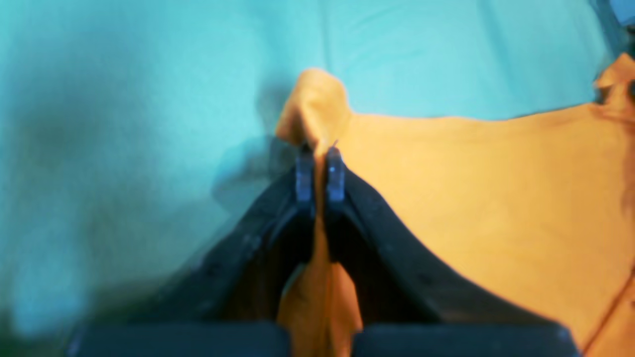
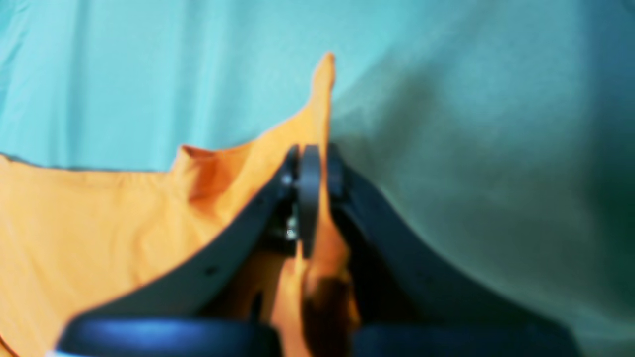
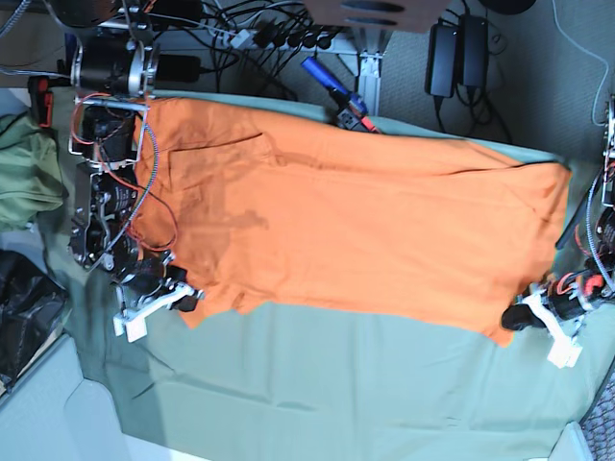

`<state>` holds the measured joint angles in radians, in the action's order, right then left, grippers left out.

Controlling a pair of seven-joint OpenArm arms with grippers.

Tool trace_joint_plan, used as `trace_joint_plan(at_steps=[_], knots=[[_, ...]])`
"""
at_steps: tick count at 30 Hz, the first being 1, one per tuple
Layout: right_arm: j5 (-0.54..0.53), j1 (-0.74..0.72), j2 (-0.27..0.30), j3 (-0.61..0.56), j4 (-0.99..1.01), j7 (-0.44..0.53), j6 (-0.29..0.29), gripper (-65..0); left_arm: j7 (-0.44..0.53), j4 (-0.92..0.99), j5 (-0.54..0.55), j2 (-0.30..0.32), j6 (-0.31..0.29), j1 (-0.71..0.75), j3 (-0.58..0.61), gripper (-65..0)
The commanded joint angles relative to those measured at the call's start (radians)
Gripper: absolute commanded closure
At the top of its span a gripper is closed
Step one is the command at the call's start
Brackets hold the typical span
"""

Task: Fold the T-shirt properly
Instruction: 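Lift both corners and fold the shirt in half lengthwise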

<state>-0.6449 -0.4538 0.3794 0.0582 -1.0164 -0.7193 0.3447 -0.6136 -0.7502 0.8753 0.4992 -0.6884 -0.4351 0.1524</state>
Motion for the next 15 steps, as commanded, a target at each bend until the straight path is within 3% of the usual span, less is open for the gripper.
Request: trace_joint_plan(at_steps=[1,6,15], knots=[[-0.010,-0.011,0.028,0.005,-0.043,0.008,0.116,0.0,-0.001,-0.017,0.036,0.026,-0.010,-0.026,-0.003,0.0],[-0.025,0.094,0.095,0.006,-0.198,-0.013,0.116,0.0,-0.024,-0.063,0.074,0.068,-0.010,0.018,-0.003,0.0],[-0.029,0.272,0.182,0.019,-0.356,-0.019,0.116,0.0,-0.050,-0.350,0.086,0.163,-0.010,0.196,-0.003,0.0]])
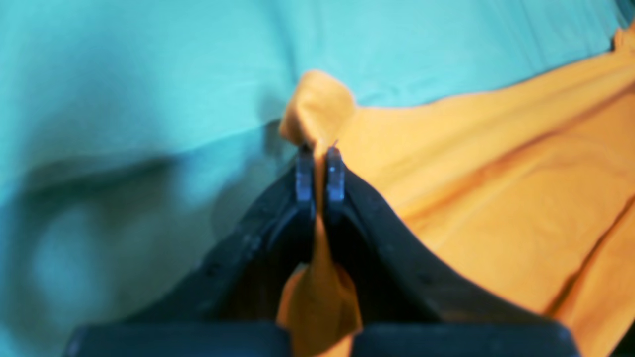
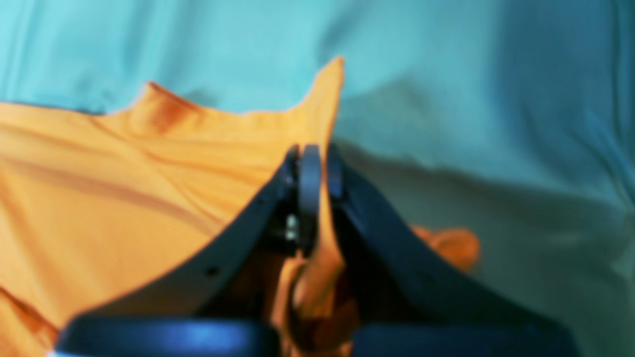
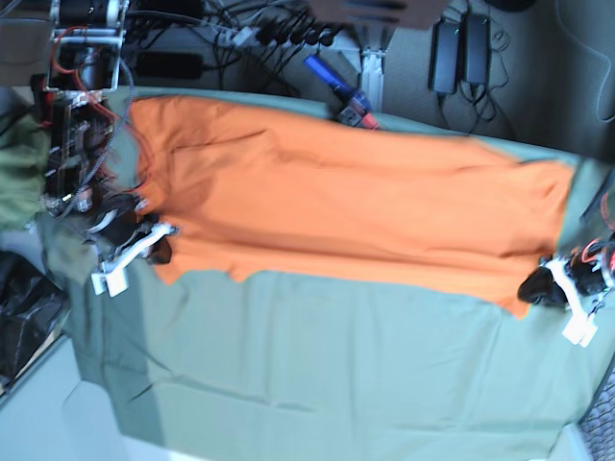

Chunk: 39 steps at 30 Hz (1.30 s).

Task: Fold the T-shirt properly
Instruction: 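Lift both corners and fold the shirt in half lengthwise, then hold the folded edge with both grippers and smooth it flat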

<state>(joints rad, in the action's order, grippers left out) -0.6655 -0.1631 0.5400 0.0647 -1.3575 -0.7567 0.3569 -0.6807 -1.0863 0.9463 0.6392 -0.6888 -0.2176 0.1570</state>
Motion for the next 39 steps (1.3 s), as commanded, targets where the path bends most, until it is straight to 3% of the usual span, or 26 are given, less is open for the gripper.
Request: trace_joint_plan(at_steps=[1,9,15,18,20,32,39], knots=[[-0.008,0.000,0.025,0.022,-0.027,0.018,0.104,0.0,0.009,-0.031,0.015,0.028,-0.009,-0.011,-0.008,0.0],[-0.033,0.132,0.027,0.156,-0.087,0.021,0.103,0.0,-0.027,-0.068,0.015,0.037,-0.009,0.039,-0.008,0.0],[-0.029,0.192,0.019,0.163,-0.085,0.031,0.103,0.0,-0.027,-0.068,0.015,0.034,-0.009,0.055,-0.008,0.0],[0.015,0.210,0.007,0.163,-0.085,0.034,0.103,-30.1,-0.027,-0.068,0.015,0.029,-0.009,0.055,-0.008,0.0],[0.019,0.222,0.005,0.163,-0.085,0.040,0.103,-40.3,-0.027,-0.068,0.015,0.028,-0.009,0.055,-0.008,0.0],[-0.032,0.222,-0.011,0.328,-0.169,0.045,0.101,-40.7,-0.036,-0.068,0.016,0.029,-0.009,0.055,-0.008,0.0],[-0.031,0.222,-0.011,0.328,-0.167,0.045,0.101,-40.7,-0.102,-0.069,0.068,0.030,-0.009,0.058,-0.008,-17.7]])
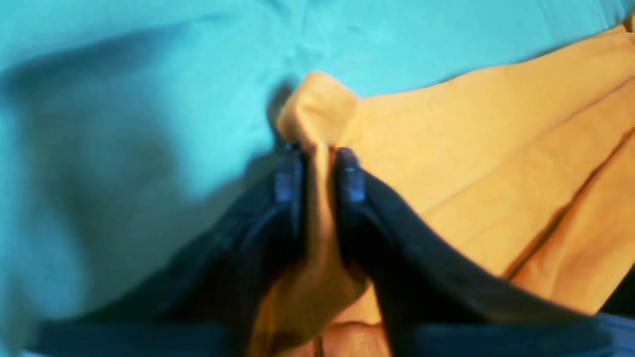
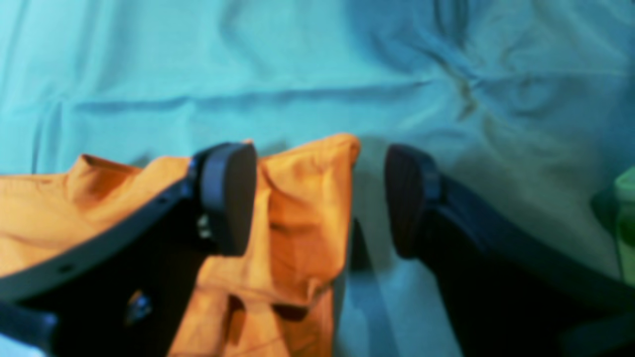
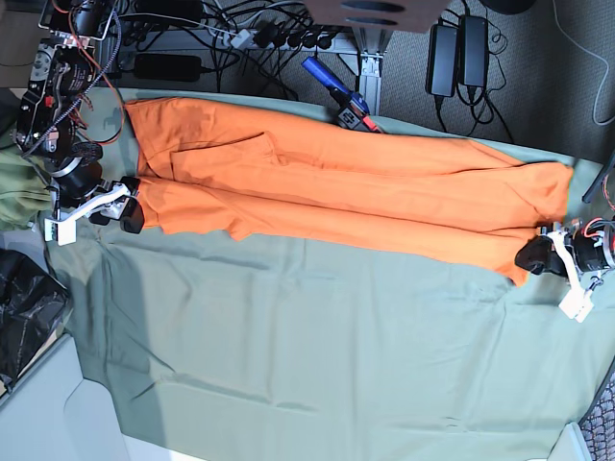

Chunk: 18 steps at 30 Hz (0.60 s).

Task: Fold the T-shirt properly
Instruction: 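Hold the folded edge with both grippers and smooth it flat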

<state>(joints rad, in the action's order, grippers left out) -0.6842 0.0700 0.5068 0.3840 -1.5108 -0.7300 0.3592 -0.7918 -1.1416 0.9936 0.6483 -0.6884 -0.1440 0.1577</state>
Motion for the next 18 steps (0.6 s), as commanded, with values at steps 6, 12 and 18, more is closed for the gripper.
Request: trace_joint_plan(at_steps=[6,12,18], knots=[[-0.011,-0.011,0.022,0.009,-0.014,0.019,0.099,-40.7,0.008,-0.013,0.020,0.042,-0.010,0.006,-0.008,-35.8],[-0.012,-0.011,0.022,0.009,-0.014,0.019,0.099,-40.7,0.009,-0.013,0.028,0.078,-0.010,0.040,-0.008,-35.9],[-0.012,-0.011,0.022,0.009,-0.014,0.018,0.099,-40.7,-0.029,-0.013,0.089,0.104,-0.010,0.061,-0.061,-35.9]])
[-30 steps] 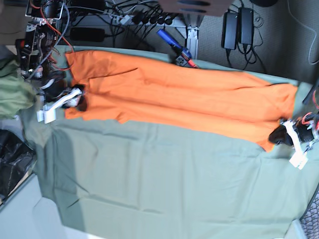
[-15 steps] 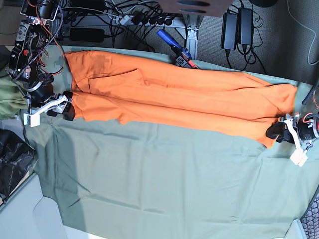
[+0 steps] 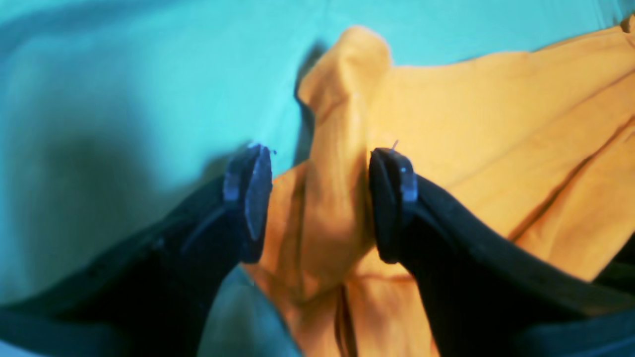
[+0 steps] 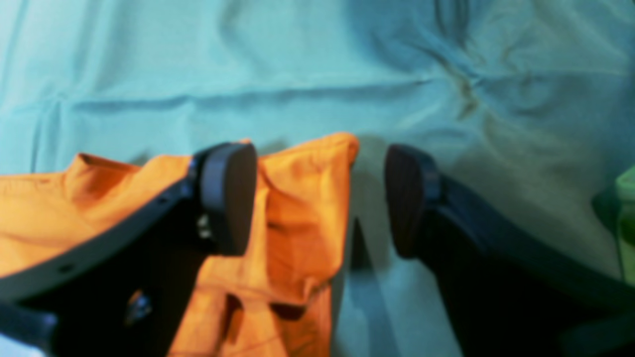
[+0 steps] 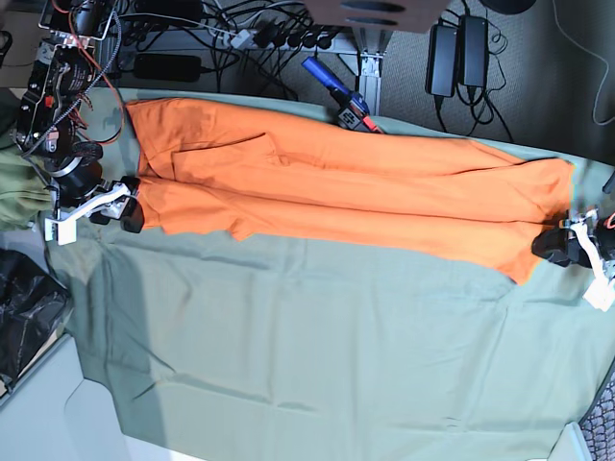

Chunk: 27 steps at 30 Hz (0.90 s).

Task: Fold the T-shirt properly
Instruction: 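Hold the folded edge with both grippers and smooth it flat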

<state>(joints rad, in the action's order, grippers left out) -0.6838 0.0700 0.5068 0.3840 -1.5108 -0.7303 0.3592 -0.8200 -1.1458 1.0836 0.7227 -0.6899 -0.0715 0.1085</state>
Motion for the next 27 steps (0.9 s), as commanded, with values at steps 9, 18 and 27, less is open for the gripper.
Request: trace_joint_plan(at_steps=[9,18,27], knots=[[-0.014,-0.011,0.022,0.009,-0.014,0.019,0.099,-40.7,-0.098,-0.009,0.149,0.034,-0.008,0.081,-0.155,-35.9],[-0.016,-0.011,0.021,0.009,-0.014,0.018,0.099,-40.7,-0.098,-0.008,0.193,0.013,-0.008,0.139,-0.156,-35.9],[-0.016,-0.009,0.021,0.009,-0.014,0.015,0.099,-40.7,-0.127,-0.007,0.267,-0.047,-0.008,0.177,-0.156,-35.8]])
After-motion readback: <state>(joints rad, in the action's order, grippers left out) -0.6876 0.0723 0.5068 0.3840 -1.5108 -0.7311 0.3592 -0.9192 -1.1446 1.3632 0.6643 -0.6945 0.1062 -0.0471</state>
